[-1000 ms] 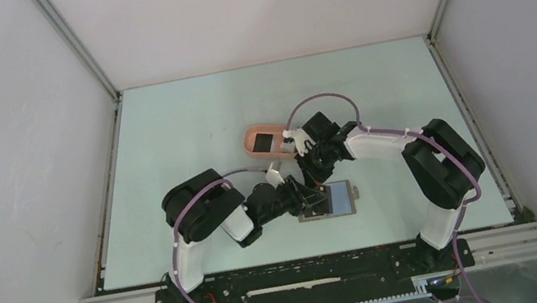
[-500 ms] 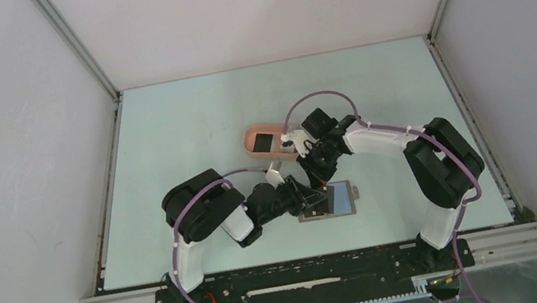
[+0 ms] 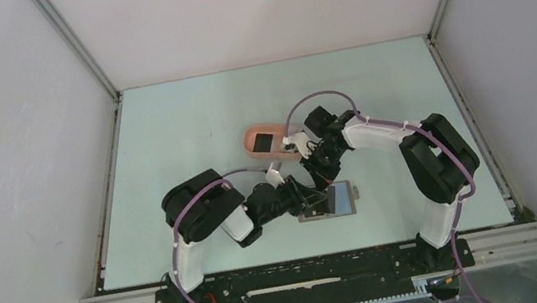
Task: Put the credit cards into the card holder
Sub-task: Insert the credit card into the card holder.
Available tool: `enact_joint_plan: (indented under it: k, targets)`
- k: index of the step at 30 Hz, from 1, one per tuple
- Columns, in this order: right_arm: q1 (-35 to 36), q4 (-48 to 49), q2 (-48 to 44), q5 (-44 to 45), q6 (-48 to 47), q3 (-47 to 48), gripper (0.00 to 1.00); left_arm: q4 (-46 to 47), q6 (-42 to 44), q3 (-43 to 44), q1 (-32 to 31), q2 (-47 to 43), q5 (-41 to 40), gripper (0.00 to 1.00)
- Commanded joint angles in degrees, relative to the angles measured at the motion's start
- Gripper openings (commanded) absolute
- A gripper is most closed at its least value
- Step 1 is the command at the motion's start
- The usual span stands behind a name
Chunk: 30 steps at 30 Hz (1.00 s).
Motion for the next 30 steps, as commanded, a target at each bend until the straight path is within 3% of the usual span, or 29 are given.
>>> enact_joint_plan:
  k: [1,20,30]
  targets:
    - [-0.54,-4.36,1.15,-2.34,-4.11,2.47,0.04,-1.6,2.63,-1.2,0.16,-1.93,-0.73,0.35]
    - [-7.55,-8.16,-6.02,-17.83,-10.75,2.66,0.08,-4.76,4.24,-1.76,0.22,-4.88,-0.94,0.35]
    - [-4.1,6.74,-3.82,-9.03,9.77,-0.33,0.08,-4.76,4.59,-1.49,0.08,-5.05,-0.42,0.35]
